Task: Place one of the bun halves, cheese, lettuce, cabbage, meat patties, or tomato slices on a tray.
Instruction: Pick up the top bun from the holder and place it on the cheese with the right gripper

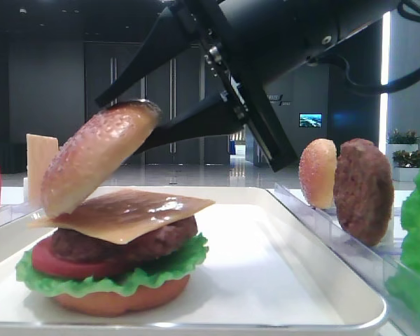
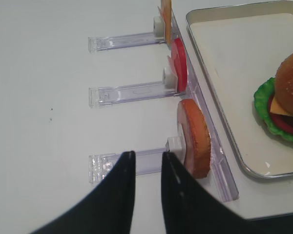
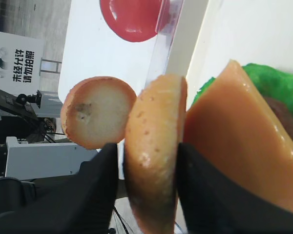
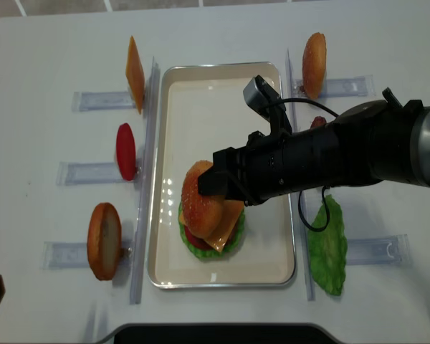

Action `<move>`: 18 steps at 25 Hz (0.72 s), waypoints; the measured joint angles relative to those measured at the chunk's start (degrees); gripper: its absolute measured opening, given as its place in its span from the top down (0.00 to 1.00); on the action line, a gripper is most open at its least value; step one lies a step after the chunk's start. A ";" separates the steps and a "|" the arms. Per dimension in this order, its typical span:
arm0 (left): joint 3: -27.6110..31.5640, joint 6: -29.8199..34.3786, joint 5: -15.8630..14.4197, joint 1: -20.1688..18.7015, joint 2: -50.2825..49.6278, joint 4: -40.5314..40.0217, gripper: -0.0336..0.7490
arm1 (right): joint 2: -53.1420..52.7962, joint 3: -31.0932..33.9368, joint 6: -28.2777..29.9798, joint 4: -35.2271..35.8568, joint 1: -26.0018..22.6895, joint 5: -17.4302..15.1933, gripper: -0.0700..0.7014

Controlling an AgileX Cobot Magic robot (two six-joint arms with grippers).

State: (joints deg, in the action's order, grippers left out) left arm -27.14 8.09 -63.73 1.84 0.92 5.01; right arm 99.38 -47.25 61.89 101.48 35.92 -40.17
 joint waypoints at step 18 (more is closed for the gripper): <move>0.00 0.00 0.00 0.00 0.00 0.00 0.78 | 0.00 0.00 -3.01 -2.69 0.00 0.98 0.41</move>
State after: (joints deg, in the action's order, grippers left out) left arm -27.14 8.09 -63.73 1.84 0.92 5.01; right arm 99.38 -47.25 58.89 98.79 35.92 -39.19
